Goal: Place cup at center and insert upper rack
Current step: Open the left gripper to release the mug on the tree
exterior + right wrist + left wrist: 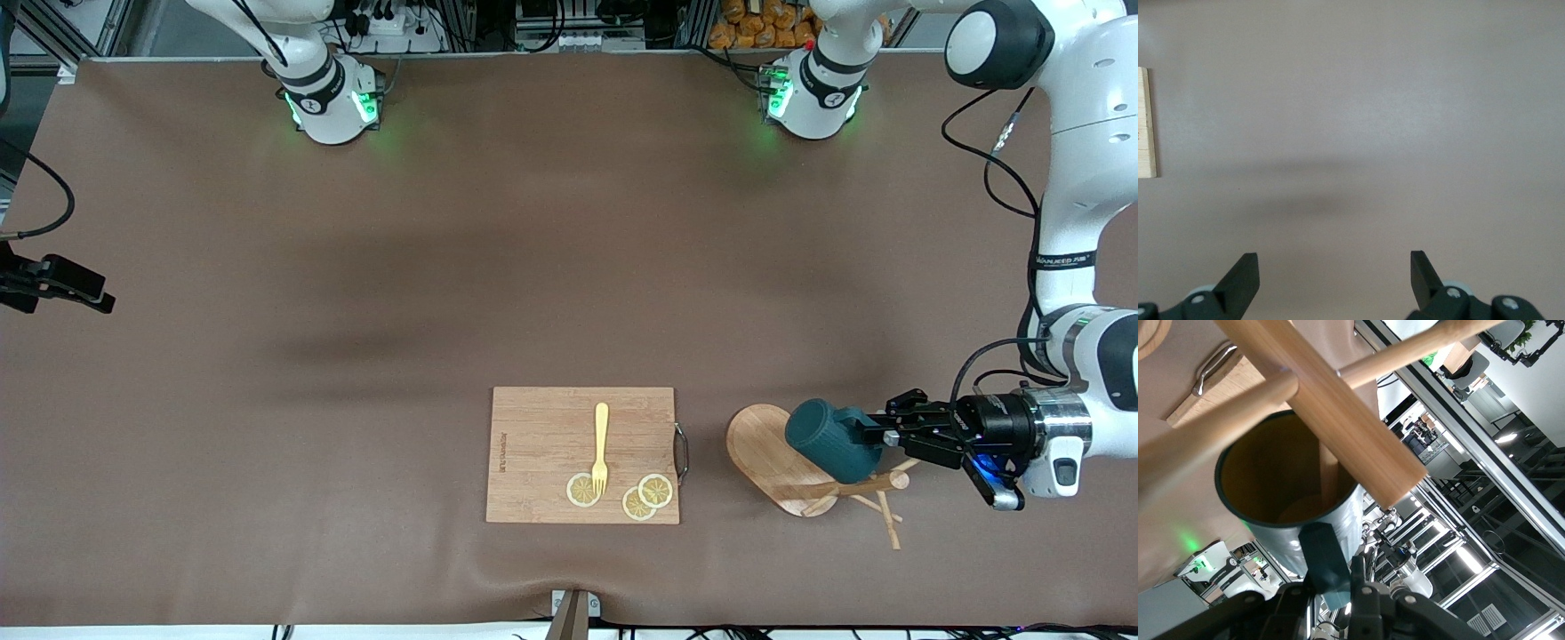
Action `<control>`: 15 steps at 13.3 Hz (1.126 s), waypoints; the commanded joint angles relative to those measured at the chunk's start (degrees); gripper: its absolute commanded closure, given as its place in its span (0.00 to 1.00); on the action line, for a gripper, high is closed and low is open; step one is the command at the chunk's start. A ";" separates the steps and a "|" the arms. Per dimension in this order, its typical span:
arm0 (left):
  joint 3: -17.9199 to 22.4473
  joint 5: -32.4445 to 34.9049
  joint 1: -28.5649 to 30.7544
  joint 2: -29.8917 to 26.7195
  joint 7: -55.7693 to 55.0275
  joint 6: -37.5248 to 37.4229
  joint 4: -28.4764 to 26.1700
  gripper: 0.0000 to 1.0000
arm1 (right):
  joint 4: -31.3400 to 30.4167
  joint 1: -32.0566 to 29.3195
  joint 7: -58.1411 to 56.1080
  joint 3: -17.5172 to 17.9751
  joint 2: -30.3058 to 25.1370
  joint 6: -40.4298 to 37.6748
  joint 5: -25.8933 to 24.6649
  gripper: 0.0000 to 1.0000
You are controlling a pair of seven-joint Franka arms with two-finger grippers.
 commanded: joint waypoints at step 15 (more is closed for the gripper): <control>2.01 0.54 -1.45 -2.69 1.06 -1.08 0.51 0.00 | 0.67 -1.22 0.06 0.86 -0.07 -0.21 0.61 0.00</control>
